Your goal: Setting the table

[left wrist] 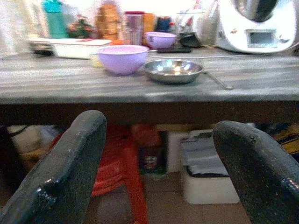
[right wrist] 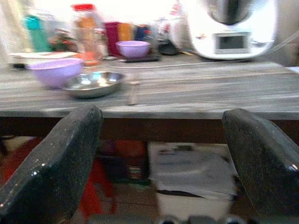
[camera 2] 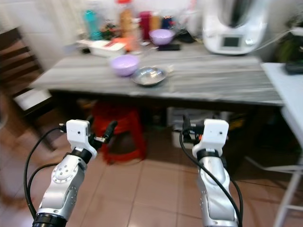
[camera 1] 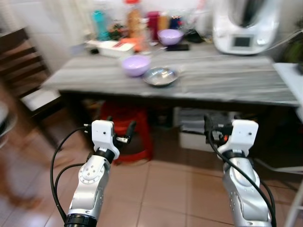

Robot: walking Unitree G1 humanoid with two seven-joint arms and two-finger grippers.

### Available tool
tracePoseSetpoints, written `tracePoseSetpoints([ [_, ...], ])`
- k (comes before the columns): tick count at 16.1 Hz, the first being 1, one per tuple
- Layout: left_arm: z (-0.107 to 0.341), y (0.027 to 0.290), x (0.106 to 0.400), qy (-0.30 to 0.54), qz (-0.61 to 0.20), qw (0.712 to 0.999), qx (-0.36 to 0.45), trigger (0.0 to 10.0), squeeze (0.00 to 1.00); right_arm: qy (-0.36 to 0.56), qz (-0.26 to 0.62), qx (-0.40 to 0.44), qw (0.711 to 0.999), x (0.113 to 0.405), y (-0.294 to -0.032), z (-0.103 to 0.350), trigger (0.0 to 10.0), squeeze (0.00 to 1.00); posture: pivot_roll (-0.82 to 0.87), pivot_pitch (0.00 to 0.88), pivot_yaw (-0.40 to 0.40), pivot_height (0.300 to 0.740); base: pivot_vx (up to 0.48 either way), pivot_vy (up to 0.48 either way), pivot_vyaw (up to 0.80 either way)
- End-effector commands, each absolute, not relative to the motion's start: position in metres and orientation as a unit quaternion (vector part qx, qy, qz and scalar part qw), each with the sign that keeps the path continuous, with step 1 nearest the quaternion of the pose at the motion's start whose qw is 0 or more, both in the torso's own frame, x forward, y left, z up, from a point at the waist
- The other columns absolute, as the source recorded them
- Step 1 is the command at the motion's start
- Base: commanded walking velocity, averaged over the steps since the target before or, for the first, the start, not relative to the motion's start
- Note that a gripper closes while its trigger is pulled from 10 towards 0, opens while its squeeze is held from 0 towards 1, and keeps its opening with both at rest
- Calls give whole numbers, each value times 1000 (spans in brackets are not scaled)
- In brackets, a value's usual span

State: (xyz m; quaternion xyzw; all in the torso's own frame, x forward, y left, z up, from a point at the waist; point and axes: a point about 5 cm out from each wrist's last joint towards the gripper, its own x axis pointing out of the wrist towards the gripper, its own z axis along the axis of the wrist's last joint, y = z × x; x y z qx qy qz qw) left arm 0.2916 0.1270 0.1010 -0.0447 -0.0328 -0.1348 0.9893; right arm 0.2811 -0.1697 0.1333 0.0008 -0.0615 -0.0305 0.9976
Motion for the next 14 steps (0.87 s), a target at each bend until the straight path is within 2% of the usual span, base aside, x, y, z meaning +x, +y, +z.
tracePoseSetpoints([
  [1,102,123,291,-39,-150,987,-45,10000,0,-57,-30,1,998,280,-171,131,10000,0,-134,0,92,740,0,0,0],
  [11,106,118,291,-50,-180,981,-51,10000,0,-52,-33,-2,998,280,-172,129,10000,0,-133,1,94,740,0,0,0],
  [14,106,118,291,-49,-182,981,-51,10000,0,-51,-34,-2,998,280,-172,128,10000,0,-133,2,95,740,0,-259,0],
])
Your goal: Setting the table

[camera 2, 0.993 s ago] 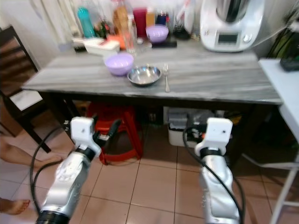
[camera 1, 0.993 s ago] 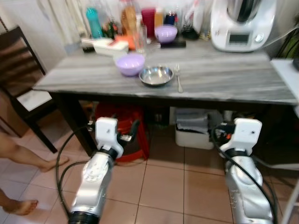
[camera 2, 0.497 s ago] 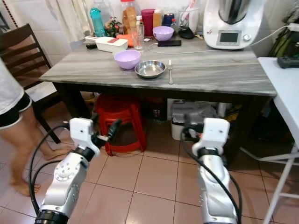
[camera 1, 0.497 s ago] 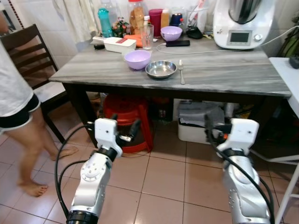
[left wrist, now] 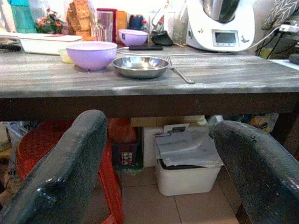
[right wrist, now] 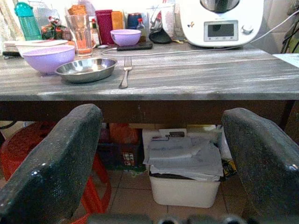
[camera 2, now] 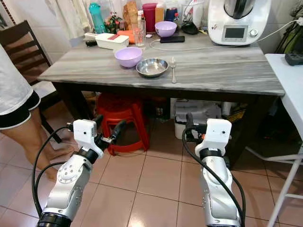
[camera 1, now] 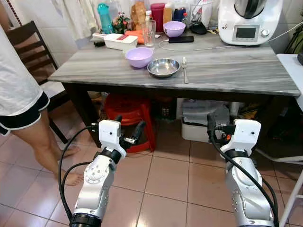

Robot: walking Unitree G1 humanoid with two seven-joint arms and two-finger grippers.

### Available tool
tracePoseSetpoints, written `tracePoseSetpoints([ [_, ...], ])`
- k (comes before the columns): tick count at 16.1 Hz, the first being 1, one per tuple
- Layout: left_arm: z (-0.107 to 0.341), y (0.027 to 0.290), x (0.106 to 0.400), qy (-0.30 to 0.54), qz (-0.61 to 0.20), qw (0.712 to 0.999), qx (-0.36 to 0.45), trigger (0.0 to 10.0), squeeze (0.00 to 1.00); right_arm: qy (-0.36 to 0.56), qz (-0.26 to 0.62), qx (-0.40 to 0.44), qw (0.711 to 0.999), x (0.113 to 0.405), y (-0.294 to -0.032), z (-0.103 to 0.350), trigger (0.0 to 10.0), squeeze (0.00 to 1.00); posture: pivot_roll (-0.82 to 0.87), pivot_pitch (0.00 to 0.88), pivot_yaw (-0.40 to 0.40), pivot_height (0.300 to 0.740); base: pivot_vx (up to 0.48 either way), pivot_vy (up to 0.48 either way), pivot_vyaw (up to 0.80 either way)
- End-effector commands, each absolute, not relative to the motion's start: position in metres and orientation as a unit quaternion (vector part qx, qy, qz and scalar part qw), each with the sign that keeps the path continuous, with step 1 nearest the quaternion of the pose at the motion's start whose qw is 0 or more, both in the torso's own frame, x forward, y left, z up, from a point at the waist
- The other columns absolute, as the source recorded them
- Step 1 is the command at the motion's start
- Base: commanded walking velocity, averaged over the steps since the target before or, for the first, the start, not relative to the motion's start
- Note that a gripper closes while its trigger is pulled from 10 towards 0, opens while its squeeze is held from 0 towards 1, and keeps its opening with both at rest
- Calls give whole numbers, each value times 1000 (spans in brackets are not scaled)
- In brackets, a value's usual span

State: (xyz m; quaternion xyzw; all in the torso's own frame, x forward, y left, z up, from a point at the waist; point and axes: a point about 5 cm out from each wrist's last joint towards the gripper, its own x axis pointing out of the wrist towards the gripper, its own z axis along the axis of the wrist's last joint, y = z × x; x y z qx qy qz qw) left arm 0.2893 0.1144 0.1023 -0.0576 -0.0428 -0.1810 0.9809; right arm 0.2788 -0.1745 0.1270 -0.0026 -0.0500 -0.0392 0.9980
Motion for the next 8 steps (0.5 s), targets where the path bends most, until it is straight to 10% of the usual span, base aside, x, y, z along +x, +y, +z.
tracePoseSetpoints([
  [1,106,117,291,-48,-184,980,-52,10000,0,-50,-33,-1,998,280,-171,127,10000,0,-132,5,96,740,0,-266,0],
  [8,106,116,290,-46,-190,979,-53,10000,0,-48,-33,0,998,280,-172,126,10000,0,-132,5,96,740,0,-263,0],
])
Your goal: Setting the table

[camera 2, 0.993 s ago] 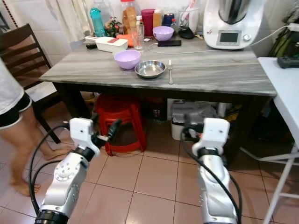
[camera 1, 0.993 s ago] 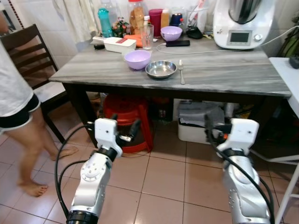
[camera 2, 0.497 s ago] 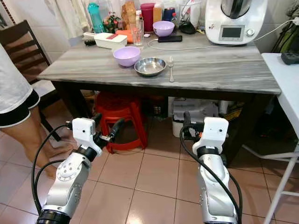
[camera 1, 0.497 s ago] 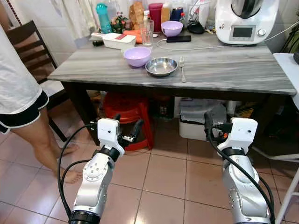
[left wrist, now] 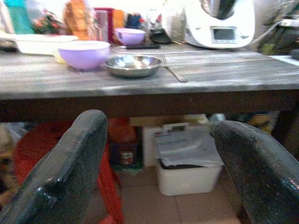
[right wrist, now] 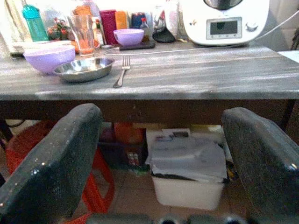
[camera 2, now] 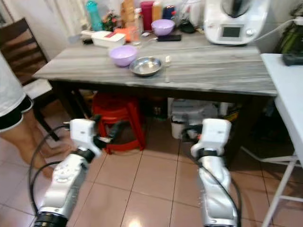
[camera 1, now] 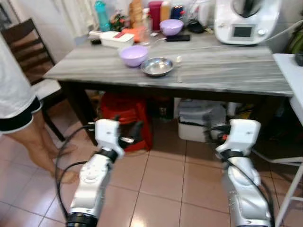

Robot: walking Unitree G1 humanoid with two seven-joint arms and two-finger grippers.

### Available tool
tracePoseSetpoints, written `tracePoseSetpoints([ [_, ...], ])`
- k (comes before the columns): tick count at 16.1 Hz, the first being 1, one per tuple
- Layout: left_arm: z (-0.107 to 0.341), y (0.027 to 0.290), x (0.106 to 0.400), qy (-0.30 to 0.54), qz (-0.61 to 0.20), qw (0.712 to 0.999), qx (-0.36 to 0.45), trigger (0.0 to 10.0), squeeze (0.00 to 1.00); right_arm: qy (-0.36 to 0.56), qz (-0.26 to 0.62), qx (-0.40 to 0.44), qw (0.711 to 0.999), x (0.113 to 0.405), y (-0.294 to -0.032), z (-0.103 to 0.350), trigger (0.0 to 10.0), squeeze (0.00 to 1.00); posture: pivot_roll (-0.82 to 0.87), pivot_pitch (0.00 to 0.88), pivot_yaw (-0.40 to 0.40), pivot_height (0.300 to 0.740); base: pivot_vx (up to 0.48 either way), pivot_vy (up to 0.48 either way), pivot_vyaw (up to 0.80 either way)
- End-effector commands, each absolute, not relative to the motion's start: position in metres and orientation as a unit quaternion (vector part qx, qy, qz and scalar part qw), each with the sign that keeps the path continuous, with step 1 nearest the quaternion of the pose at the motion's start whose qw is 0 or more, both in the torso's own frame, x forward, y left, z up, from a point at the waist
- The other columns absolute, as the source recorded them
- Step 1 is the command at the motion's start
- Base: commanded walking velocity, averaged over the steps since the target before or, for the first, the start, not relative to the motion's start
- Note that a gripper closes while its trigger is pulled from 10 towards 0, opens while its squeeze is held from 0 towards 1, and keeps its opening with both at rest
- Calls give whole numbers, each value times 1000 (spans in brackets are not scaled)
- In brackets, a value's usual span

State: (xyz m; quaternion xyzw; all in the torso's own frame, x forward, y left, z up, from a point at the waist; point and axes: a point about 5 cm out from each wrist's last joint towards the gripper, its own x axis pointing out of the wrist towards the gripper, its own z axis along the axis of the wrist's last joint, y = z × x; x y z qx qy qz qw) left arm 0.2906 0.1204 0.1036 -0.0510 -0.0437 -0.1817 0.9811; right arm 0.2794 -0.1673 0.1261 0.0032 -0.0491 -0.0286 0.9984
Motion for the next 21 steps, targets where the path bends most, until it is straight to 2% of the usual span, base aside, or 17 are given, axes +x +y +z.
tracePoseSetpoints([
  [1,106,116,291,-46,-190,979,-54,10000,0,-48,-33,0,998,280,-172,126,10000,0,-131,3,96,740,0,-262,0],
  [3,106,115,291,-46,-192,979,-55,10000,0,-47,-33,-1,998,280,-173,126,10000,0,-131,2,95,740,0,-262,0],
  [8,106,114,290,-45,-197,978,-56,10000,0,-48,-28,-2,998,281,-172,126,10000,0,-130,0,90,740,0,-256,-510],
  [21,107,108,291,-46,-208,975,-60,10000,0,-47,-30,-1,998,279,-172,125,10000,0,-131,6,94,740,0,-257,-105],
])
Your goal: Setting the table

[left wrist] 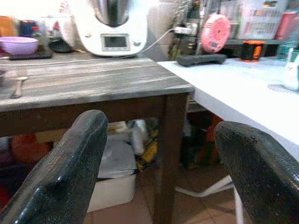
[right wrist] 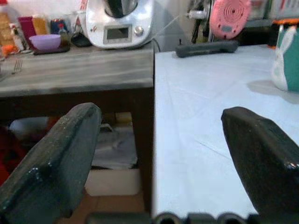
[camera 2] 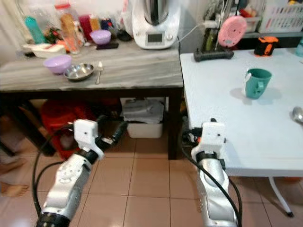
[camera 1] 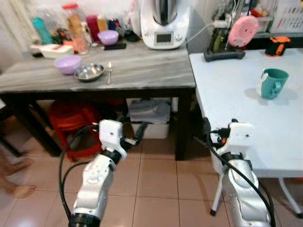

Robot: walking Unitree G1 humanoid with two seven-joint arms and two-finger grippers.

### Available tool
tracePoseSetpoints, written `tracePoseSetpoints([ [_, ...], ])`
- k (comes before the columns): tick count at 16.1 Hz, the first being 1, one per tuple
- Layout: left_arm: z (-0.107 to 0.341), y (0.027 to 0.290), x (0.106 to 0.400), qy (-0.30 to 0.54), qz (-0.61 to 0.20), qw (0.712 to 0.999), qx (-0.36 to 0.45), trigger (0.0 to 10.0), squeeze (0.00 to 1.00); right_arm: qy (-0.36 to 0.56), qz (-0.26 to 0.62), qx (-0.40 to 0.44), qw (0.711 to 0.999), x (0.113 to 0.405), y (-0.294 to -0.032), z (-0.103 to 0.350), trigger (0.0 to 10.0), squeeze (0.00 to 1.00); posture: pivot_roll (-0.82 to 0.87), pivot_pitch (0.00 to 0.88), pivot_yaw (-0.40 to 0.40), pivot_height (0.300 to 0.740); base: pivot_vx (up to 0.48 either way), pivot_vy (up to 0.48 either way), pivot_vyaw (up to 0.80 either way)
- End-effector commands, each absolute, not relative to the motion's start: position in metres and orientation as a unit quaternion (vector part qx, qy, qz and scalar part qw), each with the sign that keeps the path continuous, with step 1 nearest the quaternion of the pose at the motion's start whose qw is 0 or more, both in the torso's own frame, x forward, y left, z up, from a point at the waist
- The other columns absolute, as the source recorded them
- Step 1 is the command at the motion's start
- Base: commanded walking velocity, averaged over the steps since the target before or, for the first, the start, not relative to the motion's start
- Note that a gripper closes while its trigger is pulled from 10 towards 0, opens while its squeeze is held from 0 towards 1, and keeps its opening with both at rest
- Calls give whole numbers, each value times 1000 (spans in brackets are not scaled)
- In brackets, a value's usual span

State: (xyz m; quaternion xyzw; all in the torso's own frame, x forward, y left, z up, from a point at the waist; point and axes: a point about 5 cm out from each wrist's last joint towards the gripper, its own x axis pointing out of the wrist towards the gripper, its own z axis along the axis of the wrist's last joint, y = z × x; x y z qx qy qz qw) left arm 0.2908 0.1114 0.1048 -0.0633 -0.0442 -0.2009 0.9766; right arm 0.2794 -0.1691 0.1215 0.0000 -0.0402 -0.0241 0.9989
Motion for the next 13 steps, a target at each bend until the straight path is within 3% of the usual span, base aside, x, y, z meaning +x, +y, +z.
tracePoseSetpoints([
  [1,108,108,292,-47,-207,975,-59,10000,0,-49,-30,-1,998,280,-171,125,10000,0,-129,7,95,740,0,-274,0],
  [13,106,110,291,-40,-208,976,-52,10000,0,-50,-30,1,998,280,-169,125,10000,0,-124,11,100,740,0,-358,0],
])
